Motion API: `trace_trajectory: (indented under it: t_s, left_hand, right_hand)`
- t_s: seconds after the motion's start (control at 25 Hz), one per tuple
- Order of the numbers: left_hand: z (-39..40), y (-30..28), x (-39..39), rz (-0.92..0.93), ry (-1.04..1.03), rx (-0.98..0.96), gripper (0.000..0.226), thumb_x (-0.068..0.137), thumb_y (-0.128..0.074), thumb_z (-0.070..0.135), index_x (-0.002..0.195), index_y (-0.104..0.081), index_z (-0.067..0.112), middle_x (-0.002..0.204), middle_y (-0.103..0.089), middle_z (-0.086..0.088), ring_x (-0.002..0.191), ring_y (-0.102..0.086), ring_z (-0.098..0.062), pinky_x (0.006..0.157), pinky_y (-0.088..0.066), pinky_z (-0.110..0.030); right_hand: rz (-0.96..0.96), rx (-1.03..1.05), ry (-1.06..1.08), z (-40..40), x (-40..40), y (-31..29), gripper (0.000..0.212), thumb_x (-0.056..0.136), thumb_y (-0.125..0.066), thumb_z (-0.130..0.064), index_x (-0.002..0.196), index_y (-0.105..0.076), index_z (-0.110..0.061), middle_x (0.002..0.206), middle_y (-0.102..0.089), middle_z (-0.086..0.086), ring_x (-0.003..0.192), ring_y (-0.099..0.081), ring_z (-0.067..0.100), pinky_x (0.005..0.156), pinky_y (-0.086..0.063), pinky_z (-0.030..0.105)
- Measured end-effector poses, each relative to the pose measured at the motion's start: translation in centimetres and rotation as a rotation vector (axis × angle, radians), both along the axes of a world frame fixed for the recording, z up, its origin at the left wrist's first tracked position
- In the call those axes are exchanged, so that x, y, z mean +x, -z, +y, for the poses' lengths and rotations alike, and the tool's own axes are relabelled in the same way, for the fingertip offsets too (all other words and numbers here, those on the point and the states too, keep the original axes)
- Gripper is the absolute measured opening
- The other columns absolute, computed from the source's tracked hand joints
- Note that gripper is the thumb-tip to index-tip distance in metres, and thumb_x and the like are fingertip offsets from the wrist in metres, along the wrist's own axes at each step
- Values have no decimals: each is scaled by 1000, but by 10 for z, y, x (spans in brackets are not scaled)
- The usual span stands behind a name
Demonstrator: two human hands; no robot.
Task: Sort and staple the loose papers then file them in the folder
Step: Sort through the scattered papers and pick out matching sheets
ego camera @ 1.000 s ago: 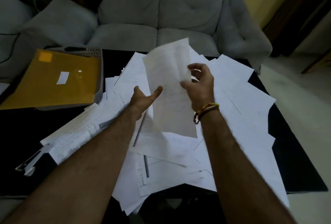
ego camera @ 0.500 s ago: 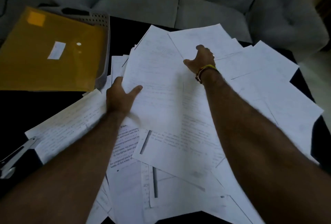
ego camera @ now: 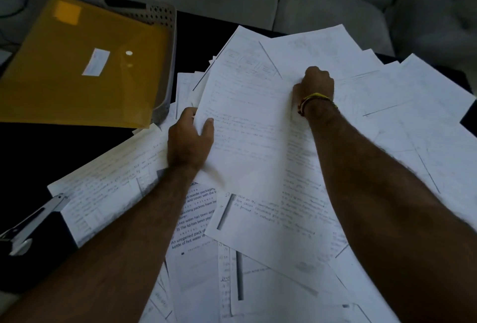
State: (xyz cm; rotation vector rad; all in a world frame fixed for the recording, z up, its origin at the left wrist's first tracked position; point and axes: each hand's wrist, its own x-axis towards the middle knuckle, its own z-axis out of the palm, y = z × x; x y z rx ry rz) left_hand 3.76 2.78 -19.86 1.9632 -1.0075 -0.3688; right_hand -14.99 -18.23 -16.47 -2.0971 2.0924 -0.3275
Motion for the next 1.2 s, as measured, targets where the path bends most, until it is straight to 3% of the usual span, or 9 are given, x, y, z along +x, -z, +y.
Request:
trace_trajectory:
  t_s: [0.16, 0.52, 0.64, 0.76, 0.84, 0.96, 1.04, 1.16, 1.2]
  left_hand:
    - [1, 1, -3, -39, -1, -12, 32, 89, -62, 33, 113, -57, 12, 108, -70, -4, 94, -66, -20, 80, -57, -35]
    - [0, 5, -1, -57, 16, 29, 36, 90, -58, 36, 120, -54, 16, 114, -68, -3, 102, -63, -22, 86, -52, -33]
    - [-2, -3, -6, -54, 5, 35, 35, 94, -52, 32, 124, -54, 13, 117, -67, -7, 106, -62, -26, 86, -48, -33]
    - [1, -9, -5, -34, 24, 99, 37, 97, -50, 30, 129, -54, 12, 124, -63, -10, 114, -58, -28, 93, -46, -35]
    - [7, -12, 3, 56, 122, 156, 41, 93, -55, 34, 126, -57, 10, 122, -64, -9, 114, -58, -28, 94, -46, -34]
    - [17, -26, 19, 459, 170, 161, 25, 90, -57, 29, 94, -64, 5, 78, -72, -1, 89, -63, -30, 69, -51, -26]
    - [30, -42, 20, 485, 193, 167, 19, 97, -51, 23, 92, -64, 10, 79, -70, -8, 84, -65, -34, 67, -48, -28]
    - [57, -55, 20, 714, 171, 311, 60, 94, -37, 62, 86, -64, 9, 78, -68, -11, 62, -62, -26, 56, -47, -27]
    - [64, -56, 17, 706, 197, 356, 59, 90, -44, 65, 82, -63, 9, 74, -67, -9, 59, -62, -22, 55, -47, -28]
  right_hand:
    - [-45, 71, 69, 6, 5, -2, 55, 79, -71, -40, 120, -56, -7, 122, -59, 14, 115, -55, 33, 91, -46, 37]
    - [-26, -60, 62, 20, 33, -2, 27, 93, -45, -7, 117, -58, -3, 123, -58, 18, 115, -54, 37, 92, -46, 39]
    - [-190, -275, 40, 34, 17, -35, 23, 91, -48, -14, 106, -64, -6, 108, -67, 14, 101, -60, 31, 81, -46, 33]
    - [-373, -522, -242, 108, 2, -53, 15, 83, -58, -15, 93, -67, -12, 87, -71, 7, 78, -65, 23, 70, -47, 25]
    - [-349, -417, -376, 178, -14, -43, 15, 79, -59, -18, 92, -66, -18, 84, -70, 3, 75, -66, 25, 67, -49, 29]
    - [-192, -169, -428, 251, -37, -15, 19, 76, -60, -22, 94, -66, -22, 84, -70, 2, 76, -66, 29, 64, -50, 32]
    - [-124, -57, -418, 272, -46, -9, 24, 78, -55, -20, 98, -68, -21, 88, -71, 5, 80, -66, 32, 67, -50, 35]
    - [-32, 100, -430, 275, -48, -5, 32, 84, -50, -7, 109, -68, -16, 106, -68, 10, 102, -61, 31, 84, -46, 33]
    - [-42, 171, -426, 275, -51, -4, 37, 83, -49, -1, 113, -67, -16, 112, -66, 10, 109, -58, 29, 90, -44, 31]
